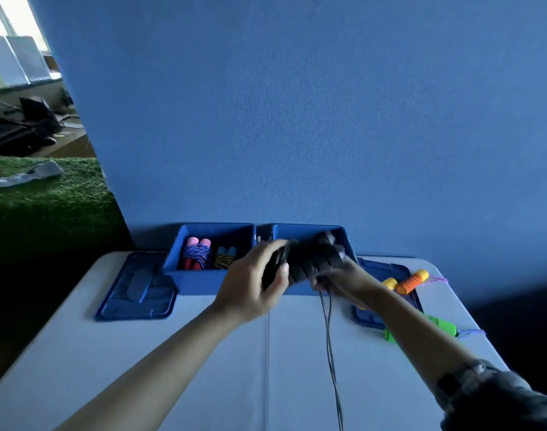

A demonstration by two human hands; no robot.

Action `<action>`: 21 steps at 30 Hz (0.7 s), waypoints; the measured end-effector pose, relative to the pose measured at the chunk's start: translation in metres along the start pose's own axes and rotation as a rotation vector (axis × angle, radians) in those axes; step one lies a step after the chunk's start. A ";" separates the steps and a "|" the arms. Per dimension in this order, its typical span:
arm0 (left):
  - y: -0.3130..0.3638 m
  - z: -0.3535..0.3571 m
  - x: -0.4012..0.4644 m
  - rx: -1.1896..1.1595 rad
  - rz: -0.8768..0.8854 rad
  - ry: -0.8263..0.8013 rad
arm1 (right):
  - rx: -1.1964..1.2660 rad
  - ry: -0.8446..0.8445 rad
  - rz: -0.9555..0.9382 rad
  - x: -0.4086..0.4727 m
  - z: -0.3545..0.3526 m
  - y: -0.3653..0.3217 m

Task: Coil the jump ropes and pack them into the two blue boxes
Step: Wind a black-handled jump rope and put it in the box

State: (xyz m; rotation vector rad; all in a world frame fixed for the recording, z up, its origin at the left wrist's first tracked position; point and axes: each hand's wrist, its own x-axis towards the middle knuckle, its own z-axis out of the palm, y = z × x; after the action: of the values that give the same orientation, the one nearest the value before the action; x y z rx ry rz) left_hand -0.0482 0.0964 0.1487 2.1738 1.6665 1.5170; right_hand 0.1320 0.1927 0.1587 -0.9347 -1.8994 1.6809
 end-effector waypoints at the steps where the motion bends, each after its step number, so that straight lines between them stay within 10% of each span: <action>1: -0.002 0.000 0.005 0.033 -0.041 0.057 | 0.108 0.019 0.046 0.000 0.010 0.004; 12: -0.045 0.007 0.032 0.378 -0.497 0.354 | 0.146 0.099 0.166 -0.015 0.079 0.011; 21: -0.068 0.009 0.035 0.555 -0.592 0.262 | 0.161 0.201 0.238 -0.022 0.105 0.000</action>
State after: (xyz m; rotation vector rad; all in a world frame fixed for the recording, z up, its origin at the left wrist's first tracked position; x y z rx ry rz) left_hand -0.0936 0.1567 0.1318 1.4193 2.7582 1.3007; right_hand 0.0725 0.1042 0.1436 -1.2512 -1.5482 1.7657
